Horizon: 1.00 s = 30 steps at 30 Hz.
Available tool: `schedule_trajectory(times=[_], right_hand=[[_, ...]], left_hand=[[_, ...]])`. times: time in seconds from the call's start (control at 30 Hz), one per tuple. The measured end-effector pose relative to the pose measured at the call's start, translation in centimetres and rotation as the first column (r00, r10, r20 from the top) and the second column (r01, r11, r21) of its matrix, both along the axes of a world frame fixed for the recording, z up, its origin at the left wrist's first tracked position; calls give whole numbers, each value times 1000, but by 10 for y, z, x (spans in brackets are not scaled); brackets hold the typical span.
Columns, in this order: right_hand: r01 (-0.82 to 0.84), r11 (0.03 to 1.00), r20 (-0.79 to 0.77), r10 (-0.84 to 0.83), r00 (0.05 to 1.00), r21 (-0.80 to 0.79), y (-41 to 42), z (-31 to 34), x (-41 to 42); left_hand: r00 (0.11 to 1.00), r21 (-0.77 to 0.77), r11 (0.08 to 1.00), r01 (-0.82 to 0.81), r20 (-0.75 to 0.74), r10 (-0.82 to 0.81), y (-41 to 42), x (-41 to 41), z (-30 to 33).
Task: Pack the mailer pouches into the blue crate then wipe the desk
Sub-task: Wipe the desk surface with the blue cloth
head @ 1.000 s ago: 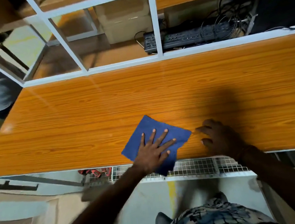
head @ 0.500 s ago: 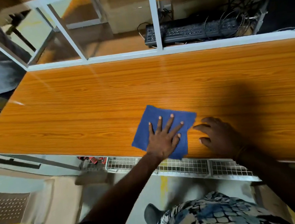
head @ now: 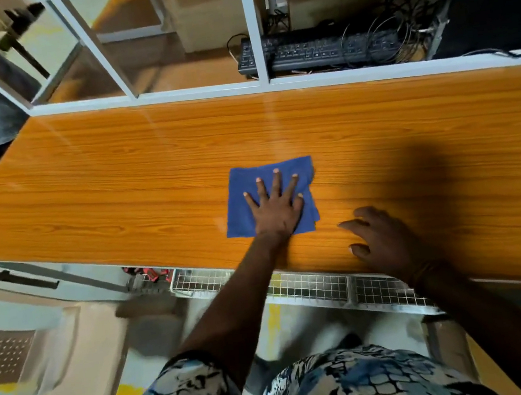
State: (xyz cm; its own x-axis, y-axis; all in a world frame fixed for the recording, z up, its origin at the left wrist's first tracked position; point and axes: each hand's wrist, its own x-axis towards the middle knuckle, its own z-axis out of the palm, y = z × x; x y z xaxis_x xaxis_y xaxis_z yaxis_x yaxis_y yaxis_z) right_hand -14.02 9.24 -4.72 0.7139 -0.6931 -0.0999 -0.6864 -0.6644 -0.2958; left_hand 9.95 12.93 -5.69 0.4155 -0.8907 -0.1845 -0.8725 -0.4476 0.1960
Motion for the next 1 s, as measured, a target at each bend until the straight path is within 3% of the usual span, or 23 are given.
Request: schedule_trajectory(times=[0.13,0.23,0.33,0.43,0.53,0.6,0.67,0.83,0.93,1.0], right_hand=[[2,1000,15,-2,1000,-8,0,-4,-13],[5,1000,17,-5,1000,-9,2,-6,-24],[8,1000,-15,-8,1000,-23,4,-6,-31],[26,999,-18,-26,999,-18,9,-3,-31],[33,999,-17,-33,999,-18,13,0,-29],[51,999,-3,-51,999,-13,16,-1,-29],[61,998,9,-60,998,-21,18,-1,-30],[78,996,51,-76,996,-45,21,1,-41],[198,980,40,-197,980,-23,20,2,-56],[296,955,45,-296,954,2,22,2,-67]], left_hand=[[893,5,897,442,97,-440,41,-34,-11],[797,-20,804,594,148,-585,92,2,-19],[844,-19,851,525,138,-518,104,49,-15],[976,-19,976,215,48,-214,64,47,-8],[998,-7,998,-60,-12,59,12,10,-4],[1000,-8,1000,-15,-26,15,-7,-19,-3],[987,-3,987,161,-13,-161,-3,-46,-5],[823,-48,825,564,118,-556,67,-42,-17],[783,-51,787,615,152,-603,83,3,-15],[862,-45,863,503,95,-497,73,17,-11]])
